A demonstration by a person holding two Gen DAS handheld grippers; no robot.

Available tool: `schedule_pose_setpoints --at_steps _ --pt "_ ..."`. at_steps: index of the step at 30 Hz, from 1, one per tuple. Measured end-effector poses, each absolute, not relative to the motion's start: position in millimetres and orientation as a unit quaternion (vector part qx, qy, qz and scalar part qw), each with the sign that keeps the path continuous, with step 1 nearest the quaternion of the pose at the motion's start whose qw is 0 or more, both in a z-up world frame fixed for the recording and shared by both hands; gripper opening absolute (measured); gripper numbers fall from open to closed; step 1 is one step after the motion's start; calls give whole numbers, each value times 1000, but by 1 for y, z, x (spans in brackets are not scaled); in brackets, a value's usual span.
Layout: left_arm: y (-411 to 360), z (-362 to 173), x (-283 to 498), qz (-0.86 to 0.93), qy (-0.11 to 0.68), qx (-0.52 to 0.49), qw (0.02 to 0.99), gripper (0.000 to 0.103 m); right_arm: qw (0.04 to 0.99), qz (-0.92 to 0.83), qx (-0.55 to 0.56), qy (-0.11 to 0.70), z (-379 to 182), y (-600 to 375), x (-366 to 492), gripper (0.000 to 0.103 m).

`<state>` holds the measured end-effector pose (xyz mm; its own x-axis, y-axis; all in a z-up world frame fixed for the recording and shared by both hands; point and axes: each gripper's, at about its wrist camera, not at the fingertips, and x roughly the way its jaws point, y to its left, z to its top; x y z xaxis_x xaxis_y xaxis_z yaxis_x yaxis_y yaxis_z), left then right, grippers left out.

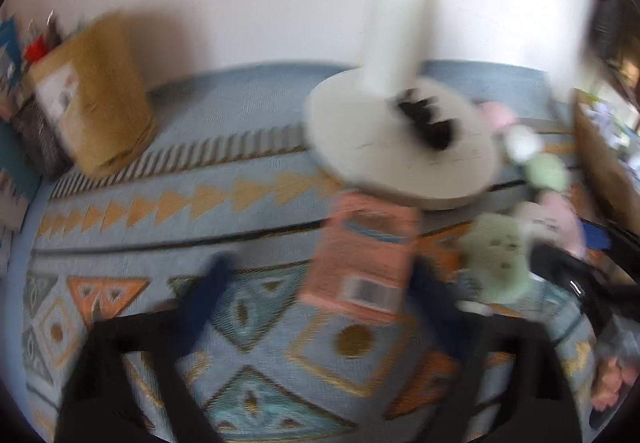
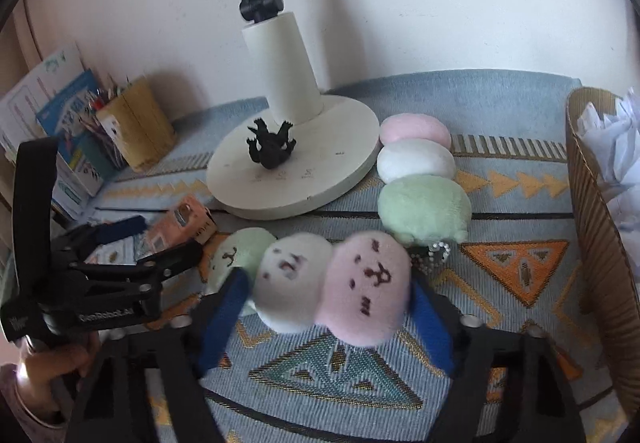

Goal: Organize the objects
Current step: 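Grasp the pink snack box with the left tool while the right grasps the plush dango, then carry the snack box and plush dango to the basket and open both tools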

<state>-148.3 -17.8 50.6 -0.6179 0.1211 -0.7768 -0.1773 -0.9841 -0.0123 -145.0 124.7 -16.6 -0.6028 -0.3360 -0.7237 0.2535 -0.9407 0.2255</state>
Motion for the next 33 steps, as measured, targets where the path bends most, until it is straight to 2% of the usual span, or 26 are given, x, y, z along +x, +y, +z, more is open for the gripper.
schedule_pose_setpoints --at_steps 1,5,11,19,20,21,22,24,26,27,28,29,30,33 --pt "-10 52 -144 899 48 -423 102 42 167 -894 412 -57 -16 127 -145 65" --pt "4 57 -130 904 90 -402 111 40 189 -905 379 -46 -8 122 -133 62" --pt "-28 75 -117 930 23 -356 83 40 209 -938 276 17 15 106 -93 63" --pt "-26 70 -135 920 29 -381 90 42 212 -942 260 -27 20 119 -92 63" --pt "-26 67 -138 920 29 -380 85 55 211 -942 260 -31 20 120 -93 63" --pt "-26 65 -140 918 31 -388 73 83 211 -942 259 -34 21 121 -92 64" --pt "-24 60 -145 910 39 -408 57 99 212 -942 258 -37 21 122 -93 64" --pt "-22 50 -153 895 56 -441 26 103 212 -941 259 -42 22 125 -90 64" --pt "-22 52 -151 898 54 -435 33 102 213 -940 261 -47 21 127 -93 64" --pt "-21 51 -152 896 52 -439 45 96 214 -940 261 -51 22 128 -93 64" --pt "-21 52 -150 896 46 -437 65 84 215 -939 262 -55 22 129 -93 64" --pt "-19 56 -147 898 41 -428 94 54 214 -939 262 -60 22 131 -94 64" --pt "-17 57 -144 899 48 -423 100 40 214 -939 262 -66 21 133 -95 64" --pt "-15 65 -135 905 41 -402 130 38 219 -938 252 -92 22 143 -94 64"
